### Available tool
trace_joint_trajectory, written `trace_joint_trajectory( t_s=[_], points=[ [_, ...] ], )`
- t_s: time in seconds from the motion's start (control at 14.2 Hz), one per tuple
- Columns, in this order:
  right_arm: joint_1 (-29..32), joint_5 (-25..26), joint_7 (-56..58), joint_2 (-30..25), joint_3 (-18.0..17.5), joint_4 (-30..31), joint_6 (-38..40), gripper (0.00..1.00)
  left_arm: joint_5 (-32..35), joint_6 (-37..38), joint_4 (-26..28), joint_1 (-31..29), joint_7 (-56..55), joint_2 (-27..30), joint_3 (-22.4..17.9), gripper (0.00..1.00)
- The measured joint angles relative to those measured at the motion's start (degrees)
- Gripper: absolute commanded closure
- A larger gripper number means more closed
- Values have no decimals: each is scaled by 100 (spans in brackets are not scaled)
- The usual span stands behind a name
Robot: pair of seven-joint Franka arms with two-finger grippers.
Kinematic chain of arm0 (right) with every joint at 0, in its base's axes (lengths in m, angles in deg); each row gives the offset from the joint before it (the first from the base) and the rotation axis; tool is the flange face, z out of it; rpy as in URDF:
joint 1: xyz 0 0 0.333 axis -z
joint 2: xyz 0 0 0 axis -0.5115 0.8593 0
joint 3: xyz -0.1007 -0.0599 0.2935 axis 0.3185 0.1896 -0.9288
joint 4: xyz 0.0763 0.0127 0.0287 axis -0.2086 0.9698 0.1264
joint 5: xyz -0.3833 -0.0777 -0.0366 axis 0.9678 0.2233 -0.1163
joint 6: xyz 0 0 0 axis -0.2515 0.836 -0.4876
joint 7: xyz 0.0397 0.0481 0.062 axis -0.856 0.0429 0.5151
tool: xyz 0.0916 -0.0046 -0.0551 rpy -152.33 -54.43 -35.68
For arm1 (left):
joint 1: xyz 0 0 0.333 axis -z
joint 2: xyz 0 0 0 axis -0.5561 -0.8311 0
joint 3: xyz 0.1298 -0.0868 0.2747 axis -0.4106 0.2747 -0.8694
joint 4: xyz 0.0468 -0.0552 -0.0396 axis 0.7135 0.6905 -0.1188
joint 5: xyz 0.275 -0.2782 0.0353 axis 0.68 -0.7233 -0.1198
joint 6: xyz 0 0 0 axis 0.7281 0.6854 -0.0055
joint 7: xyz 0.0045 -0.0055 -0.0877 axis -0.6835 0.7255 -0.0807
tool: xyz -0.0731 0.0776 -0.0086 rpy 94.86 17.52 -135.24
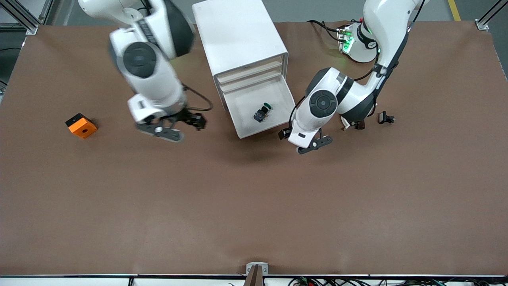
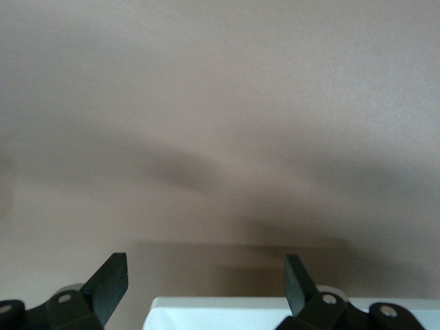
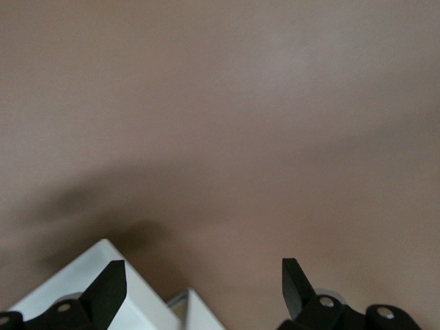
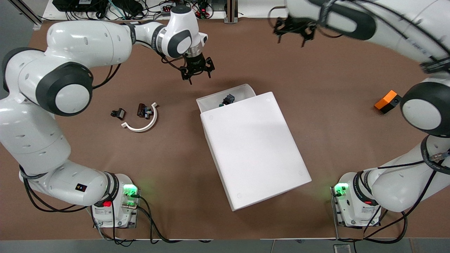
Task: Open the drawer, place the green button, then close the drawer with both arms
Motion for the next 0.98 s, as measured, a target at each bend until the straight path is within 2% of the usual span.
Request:
trace_joint_trajectory(
  t_s=[0.28,0.63,0.77,0.98],
  points=[
    [1206,-12,1697,-341,23,-10,679,0,105,-299,-47,249,9,-216,29,0],
    [2688,-10,3734,-430,31,-432,1436,0,470,-306,-79,421,-12,-372,32,0],
    [3018,15,4185,-435,32,-532,1662,0,524,-311,-90,482,-43,-437,33,0],
    [3157,314,4569,-437,28,-757,1918,0,570,-314,-115,530,-125,-478,33,0]
  ],
)
